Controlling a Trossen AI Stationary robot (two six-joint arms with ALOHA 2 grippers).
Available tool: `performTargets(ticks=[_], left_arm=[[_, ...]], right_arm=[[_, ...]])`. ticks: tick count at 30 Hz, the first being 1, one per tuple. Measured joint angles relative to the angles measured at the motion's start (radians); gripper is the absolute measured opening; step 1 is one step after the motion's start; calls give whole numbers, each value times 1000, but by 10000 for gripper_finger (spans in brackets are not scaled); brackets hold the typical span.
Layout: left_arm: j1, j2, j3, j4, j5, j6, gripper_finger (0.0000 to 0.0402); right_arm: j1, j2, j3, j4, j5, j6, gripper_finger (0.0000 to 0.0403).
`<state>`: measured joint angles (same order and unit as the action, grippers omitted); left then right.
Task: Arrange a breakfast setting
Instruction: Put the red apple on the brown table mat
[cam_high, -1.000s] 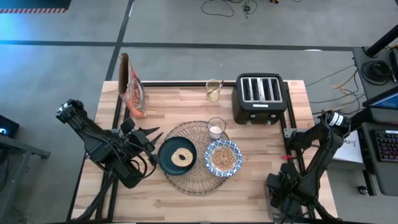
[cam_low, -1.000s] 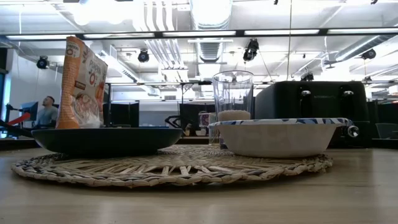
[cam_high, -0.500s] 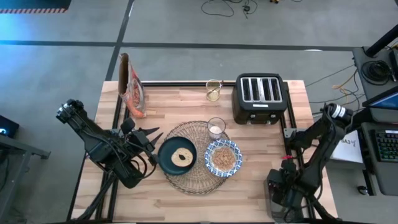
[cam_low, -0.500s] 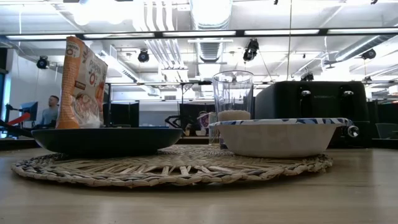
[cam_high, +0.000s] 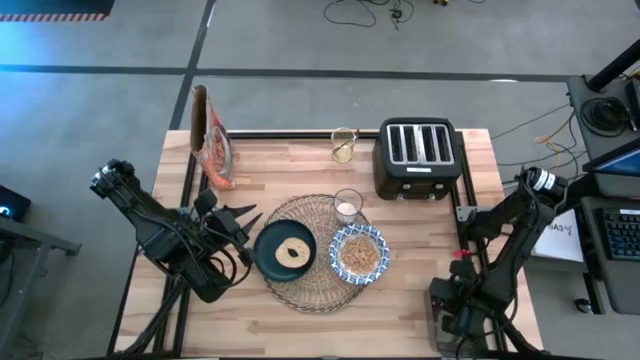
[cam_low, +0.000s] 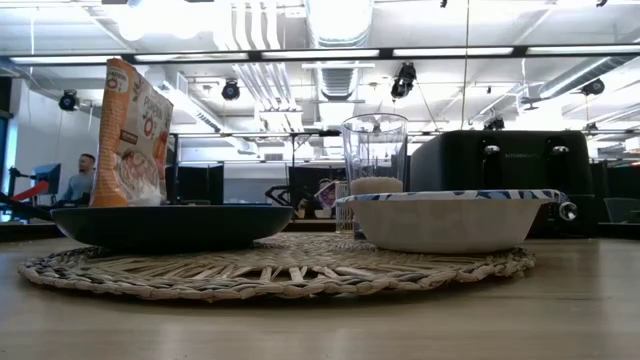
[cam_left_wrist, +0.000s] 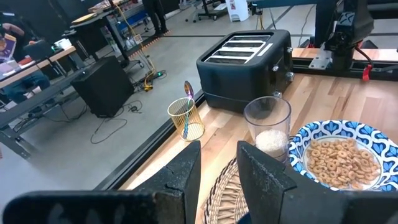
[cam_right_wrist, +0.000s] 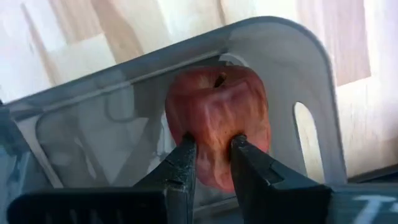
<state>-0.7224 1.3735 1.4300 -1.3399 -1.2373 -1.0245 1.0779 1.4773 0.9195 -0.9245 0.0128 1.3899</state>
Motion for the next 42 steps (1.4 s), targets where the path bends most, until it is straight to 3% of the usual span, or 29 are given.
performTargets(ticks=[14, 23, 28, 35, 42], left_arm=[[0, 0, 0, 0, 0, 0, 88], [0, 0, 0, 0, 0, 0, 88], [0, 0, 0, 0, 0, 0, 88], [0, 0, 0, -2, 0, 0, 88], [0, 0, 0, -4, -1, -1, 88]], right_arm=[[2, -244, 130, -62, -100, -14, 62], [2, -391, 161, -76, -4, -14, 63], [2, -441, 170, -110, 208, -77, 63], [-1, -446, 170, -78, 751, -364, 63], [-44, -380, 166, 140, 960, -667, 63]])
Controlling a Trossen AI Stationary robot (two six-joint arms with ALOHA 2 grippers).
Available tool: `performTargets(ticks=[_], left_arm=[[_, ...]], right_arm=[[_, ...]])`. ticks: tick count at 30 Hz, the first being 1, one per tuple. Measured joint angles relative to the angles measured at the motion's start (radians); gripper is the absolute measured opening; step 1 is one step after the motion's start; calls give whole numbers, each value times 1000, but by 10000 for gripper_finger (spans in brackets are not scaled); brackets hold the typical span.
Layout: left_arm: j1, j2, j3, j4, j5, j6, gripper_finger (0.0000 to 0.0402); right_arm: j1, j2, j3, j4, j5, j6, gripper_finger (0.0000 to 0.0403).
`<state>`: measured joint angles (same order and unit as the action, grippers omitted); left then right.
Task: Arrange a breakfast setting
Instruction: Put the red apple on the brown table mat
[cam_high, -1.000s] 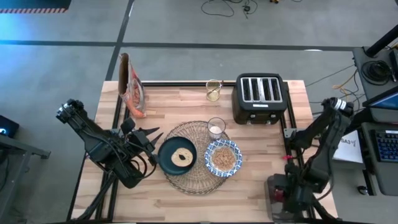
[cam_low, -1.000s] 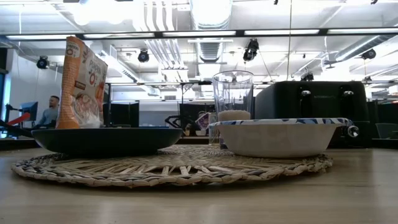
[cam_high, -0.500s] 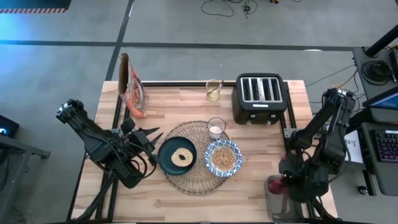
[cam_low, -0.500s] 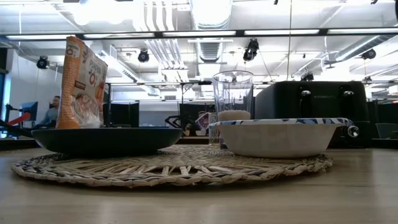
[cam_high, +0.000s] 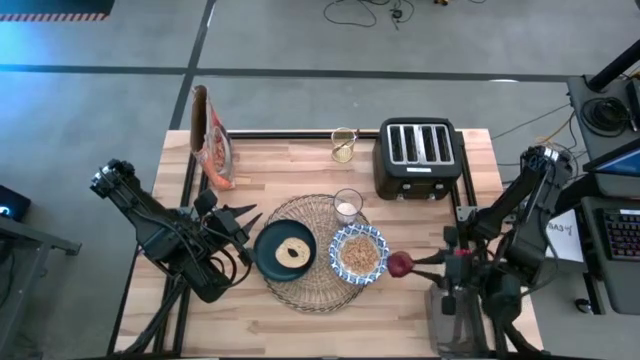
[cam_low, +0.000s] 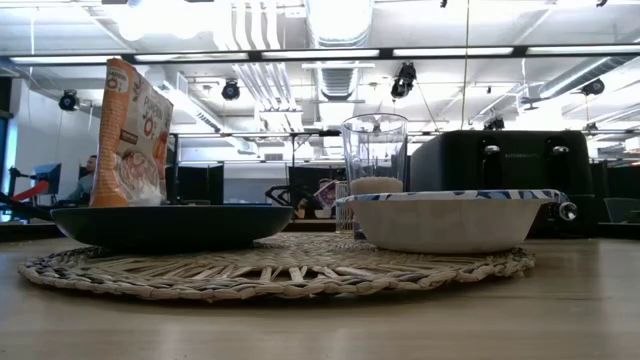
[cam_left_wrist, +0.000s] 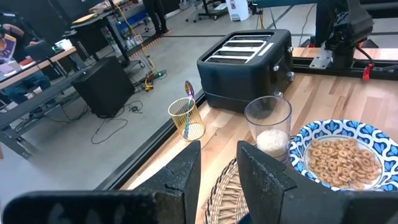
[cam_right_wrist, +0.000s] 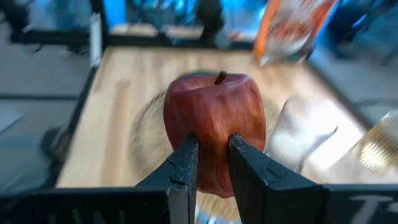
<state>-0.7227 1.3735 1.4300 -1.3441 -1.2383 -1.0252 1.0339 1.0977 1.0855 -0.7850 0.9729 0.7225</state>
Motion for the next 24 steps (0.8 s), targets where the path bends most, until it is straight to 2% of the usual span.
performTargets(ticks=[4, 7, 9, 17, 24], left_arm=[[0, 0, 0, 1, -19, -4, 88], [0, 0, -1, 3, -29, -5, 88], [0, 0, -14, 13, -31, -5, 88], [0, 0, -123, 28, -59, 64, 88], [9, 0, -138, 100, -51, 70, 88]], right_arm=[[-33, 67, 0, 127, 180, -84, 63], [-66, 122, 0, 203, 326, -74, 63], [-95, 165, 0, 247, 386, -60, 63], [-260, 299, 3, 364, 415, -42, 63], [-352, 342, 46, 376, 409, -61, 63]])
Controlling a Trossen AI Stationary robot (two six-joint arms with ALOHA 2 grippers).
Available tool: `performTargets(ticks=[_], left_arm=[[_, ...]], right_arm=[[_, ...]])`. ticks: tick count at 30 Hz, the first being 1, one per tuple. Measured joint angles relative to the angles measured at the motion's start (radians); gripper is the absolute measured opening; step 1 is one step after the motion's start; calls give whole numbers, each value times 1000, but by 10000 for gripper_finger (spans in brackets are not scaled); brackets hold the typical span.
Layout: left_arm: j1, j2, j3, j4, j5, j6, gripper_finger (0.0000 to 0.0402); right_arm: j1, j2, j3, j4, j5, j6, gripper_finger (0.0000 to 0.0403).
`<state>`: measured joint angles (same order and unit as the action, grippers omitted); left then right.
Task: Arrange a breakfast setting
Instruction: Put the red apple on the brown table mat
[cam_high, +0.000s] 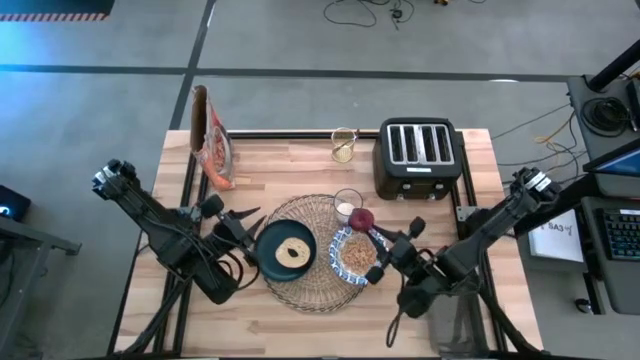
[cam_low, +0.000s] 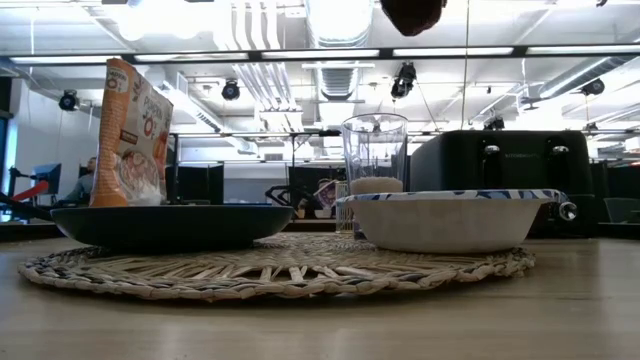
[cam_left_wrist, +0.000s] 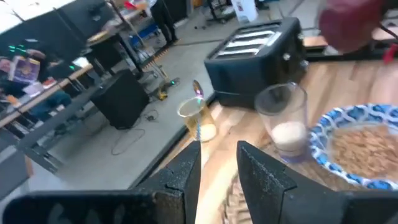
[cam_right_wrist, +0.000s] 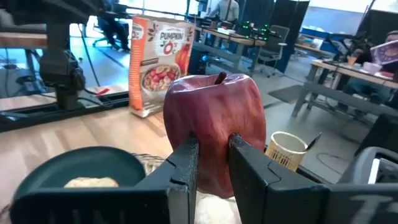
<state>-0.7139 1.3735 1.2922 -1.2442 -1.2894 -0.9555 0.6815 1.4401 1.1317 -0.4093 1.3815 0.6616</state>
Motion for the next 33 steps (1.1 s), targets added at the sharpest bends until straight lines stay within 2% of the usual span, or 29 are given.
performTargets(ticks=[4, 7, 10, 13, 19, 26, 29, 33], left_arm=[[15, 0, 1, 58, 166, 88, 97], [31, 0, 1, 108, 245, 136, 111], [37, 0, -1, 168, 258, 164, 129], [38, 0, -22, 277, 211, 196, 150], [91, 0, -163, 697, 209, 481, 191], [201, 5, -279, 1046, 301, 621, 220], [223, 28, -341, 1278, 325, 774, 221], [230, 38, -417, 1556, 340, 955, 221]], right_arm=[[-25, -1, 28, 1, -2, -53, 63], [-49, -4, 43, 2, -3, -80, 63], [-79, -4, 50, 0, -3, -97, 63], [-107, -4, 50, 0, -34, -98, 63], [-138, -4, 45, 0, -86, -103, 63], [-151, -4, 58, 41, -137, -222, 63], [-161, -4, 53, 142, -221, -360, 63], [-191, -1, 45, 342, -424, -587, 63]])
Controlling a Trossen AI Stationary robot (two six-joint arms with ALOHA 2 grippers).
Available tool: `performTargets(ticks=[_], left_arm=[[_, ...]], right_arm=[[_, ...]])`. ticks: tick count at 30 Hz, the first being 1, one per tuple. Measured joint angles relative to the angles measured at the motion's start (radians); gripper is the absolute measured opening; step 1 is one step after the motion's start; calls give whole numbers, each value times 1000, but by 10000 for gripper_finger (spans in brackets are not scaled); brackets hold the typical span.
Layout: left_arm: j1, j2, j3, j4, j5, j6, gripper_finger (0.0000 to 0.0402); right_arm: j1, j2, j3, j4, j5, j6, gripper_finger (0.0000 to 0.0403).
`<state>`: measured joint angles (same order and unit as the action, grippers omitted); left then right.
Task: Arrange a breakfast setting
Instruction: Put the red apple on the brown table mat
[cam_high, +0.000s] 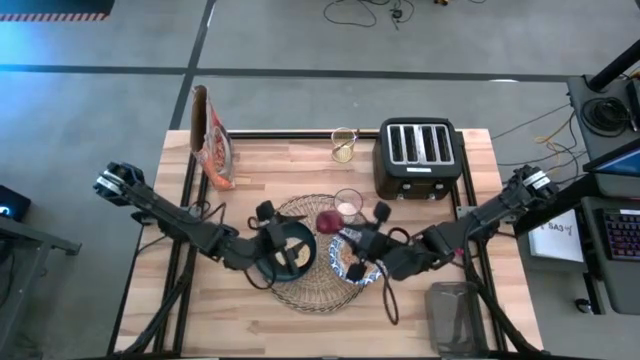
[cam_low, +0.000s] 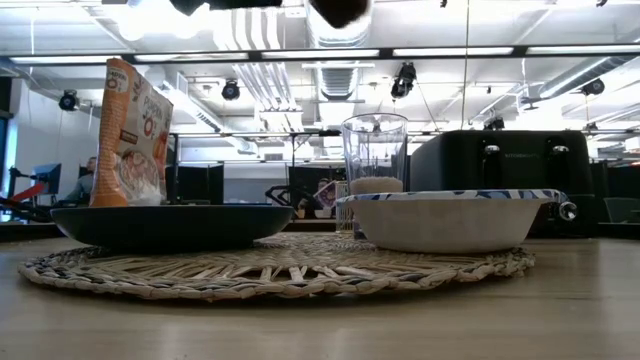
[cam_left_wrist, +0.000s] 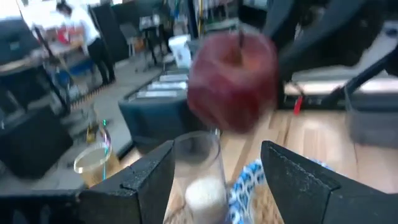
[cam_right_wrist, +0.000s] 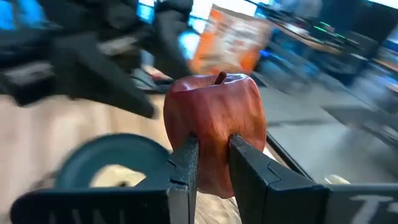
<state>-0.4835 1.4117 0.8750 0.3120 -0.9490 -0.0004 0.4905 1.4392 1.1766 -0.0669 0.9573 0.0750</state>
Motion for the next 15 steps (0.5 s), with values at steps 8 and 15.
performTargets(ticks=[8, 15], left_arm=[[4, 0, -40, 133, 26, 94, 216], [5, -2, -43, 125, 3, 144, 203]], right_arm=[[-76, -5, 1, 96, -217, -173, 63], [-171, -8, -1, 103, -432, -220, 63]])
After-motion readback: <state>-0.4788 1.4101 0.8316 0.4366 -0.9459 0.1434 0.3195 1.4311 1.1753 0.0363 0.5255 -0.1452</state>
